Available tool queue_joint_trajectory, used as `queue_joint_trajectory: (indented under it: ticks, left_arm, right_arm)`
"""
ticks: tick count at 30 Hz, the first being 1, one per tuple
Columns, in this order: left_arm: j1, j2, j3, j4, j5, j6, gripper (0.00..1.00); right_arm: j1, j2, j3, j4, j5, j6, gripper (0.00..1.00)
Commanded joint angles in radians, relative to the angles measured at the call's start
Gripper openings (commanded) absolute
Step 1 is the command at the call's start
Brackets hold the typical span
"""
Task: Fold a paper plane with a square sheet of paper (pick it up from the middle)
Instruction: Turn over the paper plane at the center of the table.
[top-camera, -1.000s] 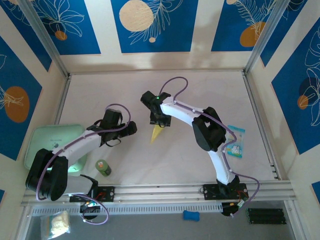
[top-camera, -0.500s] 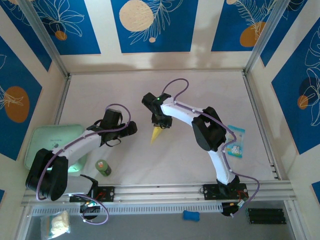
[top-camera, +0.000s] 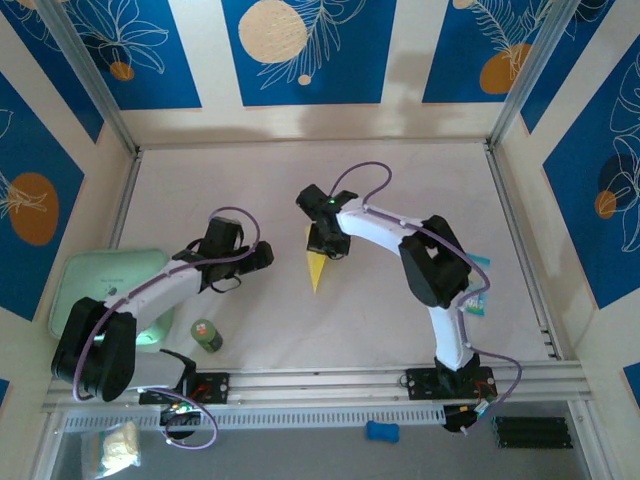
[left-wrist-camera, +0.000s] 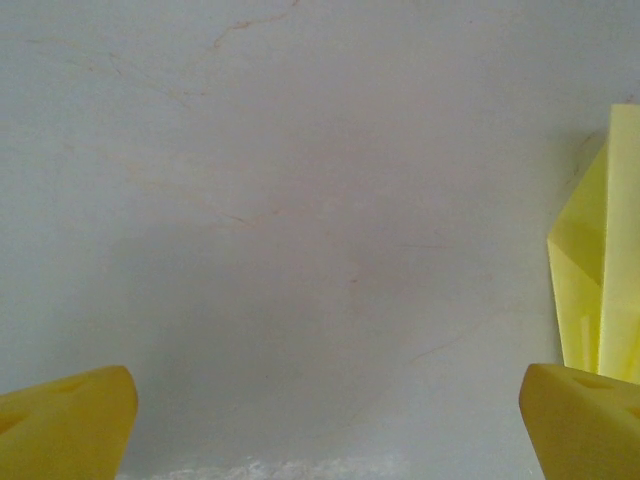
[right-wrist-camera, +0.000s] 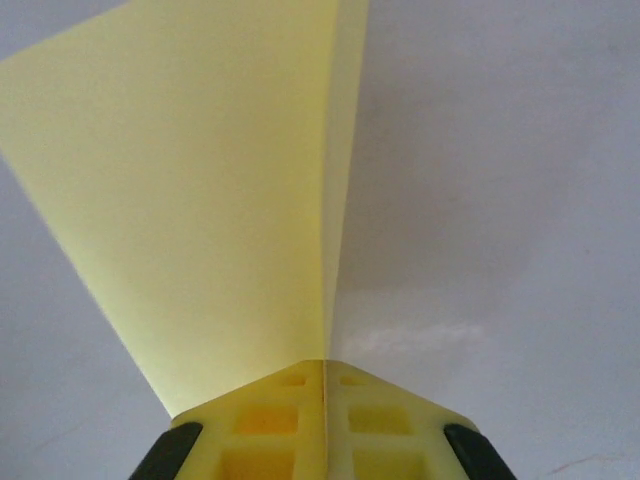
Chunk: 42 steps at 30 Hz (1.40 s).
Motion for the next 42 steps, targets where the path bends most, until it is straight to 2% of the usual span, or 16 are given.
queue_joint_trajectory:
  ticks: [1,5,8,14,19,23,26,35,39,42]
  left_arm:
    - [0.023,-0.021,-0.004,-0.002,0.018,-0.01,0.98]
    - [0.022,-0.057,-0.005,0.003,0.023,-0.019,0.98]
    - [0.023,-0.085,-0.004,-0.002,0.018,-0.032,0.98]
    - [0.024,-0.137,-0.016,0.011,0.014,-0.065,0.97]
    - [0.024,-0.124,-0.055,0.09,0.112,-0.113,0.95]
    - [0.021,-0.055,-0.061,0.159,0.23,-0.149,0.86]
    - [0.015,0.004,-0.065,0.231,0.306,-0.183,0.75]
    - [0.004,0.181,-0.034,0.409,0.449,-0.273,0.45]
    - [0.004,0.254,-0.014,0.447,0.478,-0.308,0.37]
    - [0.004,0.292,-0.009,0.504,0.505,-0.335,0.35]
  right_arm:
    - [-0.019,-0.11,-0.083,0.225,-0.182,-0.11,0.0]
    - [-0.032,-0.15,-0.165,0.425,-0.409,-0.212,0.0]
    - [-0.038,-0.164,-0.205,0.521,-0.509,-0.23,0.0]
    - [-0.083,-0.167,-0.344,0.712,-0.633,-0.179,0.0]
    - [-0.125,-0.141,-0.438,0.83,-0.699,-0.136,0.0]
    - [-0.144,-0.123,-0.477,0.857,-0.702,-0.131,0.0]
    - [-0.156,-0.117,-0.505,0.875,-0.696,-0.126,0.0]
    - [-0.182,-0.081,-0.548,0.914,-0.711,-0.115,0.0]
    - [-0.188,-0.068,-0.548,0.921,-0.721,-0.113,0.0]
    - [-0.19,-0.065,-0.547,0.92,-0.727,-0.113,0.0]
